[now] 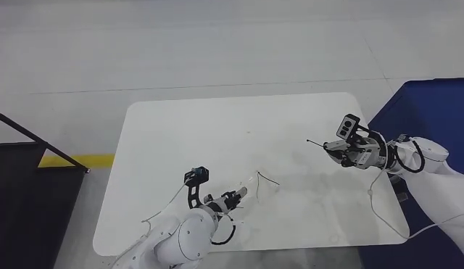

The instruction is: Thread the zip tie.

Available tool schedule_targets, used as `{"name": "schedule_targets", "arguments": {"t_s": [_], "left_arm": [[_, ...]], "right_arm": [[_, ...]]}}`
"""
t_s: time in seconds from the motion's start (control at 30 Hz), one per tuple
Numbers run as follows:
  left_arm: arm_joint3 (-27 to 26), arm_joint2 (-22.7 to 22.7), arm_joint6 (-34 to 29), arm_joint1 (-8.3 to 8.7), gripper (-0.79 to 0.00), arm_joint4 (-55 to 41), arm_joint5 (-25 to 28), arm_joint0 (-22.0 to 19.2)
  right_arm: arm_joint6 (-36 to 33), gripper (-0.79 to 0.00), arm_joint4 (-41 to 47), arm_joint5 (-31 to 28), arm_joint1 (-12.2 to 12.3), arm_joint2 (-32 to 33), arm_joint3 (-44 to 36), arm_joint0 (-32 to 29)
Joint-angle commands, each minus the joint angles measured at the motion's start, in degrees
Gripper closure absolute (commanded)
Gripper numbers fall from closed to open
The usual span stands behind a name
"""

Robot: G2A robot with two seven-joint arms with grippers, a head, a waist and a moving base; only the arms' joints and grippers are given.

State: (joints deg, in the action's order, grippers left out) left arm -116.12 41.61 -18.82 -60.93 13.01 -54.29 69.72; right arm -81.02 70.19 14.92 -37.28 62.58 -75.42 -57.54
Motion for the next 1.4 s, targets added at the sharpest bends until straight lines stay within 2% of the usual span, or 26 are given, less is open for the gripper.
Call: {"name": "schedule_targets", "arguments": {"t_s": [0.0, 0.3, 0.4, 0.53, 0.7, 0.83, 0.97, 1.0, 1.07, 1.13, 1.17, 1.2, 1.27, 1.37], "left_arm": [[0.72, 1.13, 0.67, -0.42, -0.785, -2.13, -3.71, 0.59], [1.05, 1.08, 0.31, -0.43, -0.785, -2.50, -3.67, 0.79], [1.05, 2.70, -4.94, -0.67, -0.785, -8.08, -2.55, 0.07], [0.53, 5.35, -3.58, -0.89, -0.785, -10.42, -3.71, 1.57], [3.39, 7.41, -1.81, -1.42, -0.785, -14.07, -3.71, 2.99], [7.70, 6.74, 0.47, -2.41, -0.785, -16.90, -3.71, 1.13], [9.20, 5.09, 3.97, -3.31, -0.674, -19.30, -3.71, -1.38], [8.88, 4.32, 4.84, -3.44, -0.677, -19.32, -3.71, -1.80], [7.44, 2.74, 6.51, -3.56, -0.643, -18.47, -3.71, -2.41], [5.76, 0.68, 8.72, -3.40, -0.650, -14.22, -3.71, -2.78], [4.64, -0.45, 8.99, -3.28, -0.696, -11.73, -3.71, -2.82], [3.40, -1.53, 9.35, -3.08, -0.674, -8.27, -3.71, -2.95], [1.31, -3.05, 10.97, -2.69, -0.785, -0.37, -3.71, -2.11], [-1.15, -3.57, 11.47, -2.47, -0.785, 4.61, -3.71, -1.09]], "right_arm": [[0.00, 0.000, 0.00, 0.00, 0.00, 0.00, 0.00, 0.00], [0.00, 0.000, 0.00, 0.00, 0.00, 0.00, 0.00, 0.00], [0.00, 0.000, 0.00, 0.00, 0.00, 0.00, 0.00, 0.00], [0.00, 0.000, 0.00, 0.00, 0.00, 0.00, 0.00, 0.00], [0.00, 0.000, 0.00, 0.00, 0.00, 0.00, 0.00, 0.00], [0.00, 0.000, 0.00, 0.00, 0.00, 0.00, 0.00, 0.00], [0.00, 0.000, 0.00, 0.00, 0.00, 0.00, 0.00, 0.00], [0.00, 0.000, 0.00, 0.00, 0.00, 0.00, 0.00, 0.00], [0.00, 0.000, 0.00, 0.00, 0.00, 0.00, 0.00, 0.00], [0.00, 0.000, 0.00, 0.00, 0.00, 0.00, 0.00, 0.00], [0.00, 0.000, 0.00, 0.00, 0.00, 0.00, 0.00, 0.00], [0.00, 0.000, 0.00, 0.00, 0.00, 0.00, 0.00, 0.00], [0.00, 0.000, 0.00, 0.00, 0.00, 0.00, 0.00, 0.00], [0.00, 0.000, 0.00, 0.00, 0.00, 0.00, 0.00, 0.00]]}}
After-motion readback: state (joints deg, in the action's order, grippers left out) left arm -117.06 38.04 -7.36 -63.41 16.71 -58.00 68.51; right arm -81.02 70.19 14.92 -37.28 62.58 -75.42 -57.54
